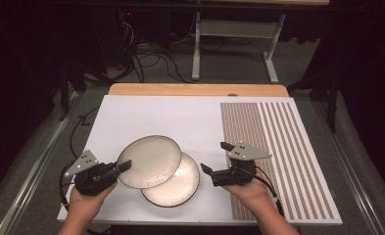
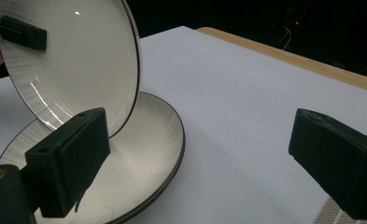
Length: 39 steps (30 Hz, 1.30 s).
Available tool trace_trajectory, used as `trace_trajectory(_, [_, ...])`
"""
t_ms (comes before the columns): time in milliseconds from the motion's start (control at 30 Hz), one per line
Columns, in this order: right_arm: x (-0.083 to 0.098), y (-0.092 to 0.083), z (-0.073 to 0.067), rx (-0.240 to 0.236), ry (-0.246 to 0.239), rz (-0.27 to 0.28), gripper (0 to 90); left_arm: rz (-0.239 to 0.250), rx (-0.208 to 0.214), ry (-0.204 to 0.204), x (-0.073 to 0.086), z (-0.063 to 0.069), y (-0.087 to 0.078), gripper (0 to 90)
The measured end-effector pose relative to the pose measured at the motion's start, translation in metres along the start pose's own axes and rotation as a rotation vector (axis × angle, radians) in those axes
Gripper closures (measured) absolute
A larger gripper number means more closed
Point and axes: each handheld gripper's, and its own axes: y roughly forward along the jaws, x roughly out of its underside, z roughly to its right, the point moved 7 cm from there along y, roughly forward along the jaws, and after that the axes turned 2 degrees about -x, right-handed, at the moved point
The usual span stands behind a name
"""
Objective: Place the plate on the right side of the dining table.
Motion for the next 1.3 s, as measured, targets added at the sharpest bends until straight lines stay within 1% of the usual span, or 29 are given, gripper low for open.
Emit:
trace_trajectory(200, [-0.001, 0.019, -0.011, -0.032, -0.002, -0.024, 9.8, 0.000, 0.000, 0.000, 0.000, 0.000, 0.000, 80.8])
trace_trajectory(300, [0.002, 0.027, -0.015, -0.046, 0.007, -0.038, 11.6, 0.001, 0.002, 0.000, 0.000, 0.000, 0.000, 80.8])
trace_trajectory(367, [0.003, 0.036, -0.019, -0.065, 0.013, -0.041, 14.0, 0.002, 0.002, 0.001, 0.000, 0.000, 0.000, 80.8])
trace_trajectory(433, [0.003, 0.038, -0.021, -0.066, 0.016, -0.046, 15.0, 0.001, 0.004, 0.001, 0.000, 0.000, 0.000, 80.7])
trace_trajectory(467, [0.003, 0.040, -0.022, -0.063, 0.006, -0.046, 15.5, 0.001, 0.004, 0.000, 0.000, 0.000, 0.001, 80.7])
trace_trajectory(500, [0.002, 0.043, -0.023, -0.067, 0.013, -0.049, 16.1, 0.001, 0.005, 0.000, 0.000, 0.000, 0.001, 80.7])
trace_trajectory(533, [0.002, 0.049, -0.026, -0.081, 0.029, -0.052, 16.9, 0.001, 0.007, 0.004, 0.000, 0.000, 0.001, 80.8])
trace_trajectory(567, [0.002, 0.049, -0.026, -0.081, 0.029, -0.052, 16.9, 0.001, 0.007, 0.004, 0.000, 0.000, 0.001, 80.7])
trace_trajectory(633, [0.001, 0.057, -0.030, -0.097, 0.043, -0.057, 19.9, 0.001, 0.008, 0.007, 0.000, 0.000, 0.000, 80.7])
trace_trajectory(700, [0.001, 0.059, -0.032, -0.107, 0.048, -0.057, 21.0, 0.000, 0.010, 0.006, 0.001, -0.001, 0.000, 80.7])
trace_trajectory(767, [0.001, 0.064, -0.034, -0.121, 0.049, -0.061, 25.7, 0.001, 0.010, 0.000, 0.001, -0.001, 0.000, 80.7])
trace_trajectory(867, [0.000, 0.072, -0.038, -0.126, 0.050, -0.064, 32.9, 0.001, 0.011, -0.002, 0.001, -0.002, 0.000, 80.7])
trace_trajectory(967, [0.000, 0.078, -0.042, -0.140, 0.067, -0.067, 40.9, 0.000, 0.012, -0.003, 0.001, -0.002, 0.000, 80.6])
trace_trajectory(1000, [0.001, 0.082, -0.043, -0.140, 0.076, -0.071, 45.7, 0.001, 0.013, -0.004, 0.002, -0.002, 0.000, 80.6])
trace_trajectory(1033, [0.001, 0.082, -0.043, -0.140, 0.076, -0.071, 45.7, 0.002, 0.013, -0.005, 0.002, -0.002, 0.000, 80.6])
trace_trajectory(1067, [0.001, 0.084, -0.044, -0.139, 0.088, -0.078, 48.0, 0.002, 0.014, -0.006, 0.002, -0.002, 0.000, 80.6])
trace_trajectory(1133, [0.001, 0.086, -0.044, -0.137, 0.098, -0.079, 54.3, 0.003, 0.015, -0.009, 0.002, -0.003, 0.000, 80.6])
trace_trajectory(1167, [0.002, 0.086, -0.043, -0.132, 0.091, -0.077, 57.6, 0.003, 0.015, -0.010, 0.002, -0.003, 0.000, 80.6])
trace_trajectory(1200, [0.001, 0.087, -0.042, -0.132, 0.100, -0.074, 59.8, 0.003, 0.015, -0.010, 0.002, -0.003, 0.000, 80.6])
trace_trajectory(1233, [0.000, 0.087, -0.041, -0.142, 0.121, -0.070, 65.4, 0.003, 0.016, -0.011, 0.002, -0.003, 0.000, 80.6])
trace_trajectory(1267, [0.000, 0.087, -0.041, -0.142, 0.121, -0.070, 65.4, 0.003, 0.016, -0.011, 0.002, -0.003, 0.000, 80.6])
trace_trajectory(1300, [0.000, 0.087, -0.041, -0.151, 0.134, -0.069, 67.7, 0.003, 0.017, -0.011, 0.002, -0.003, 0.000, 80.6])
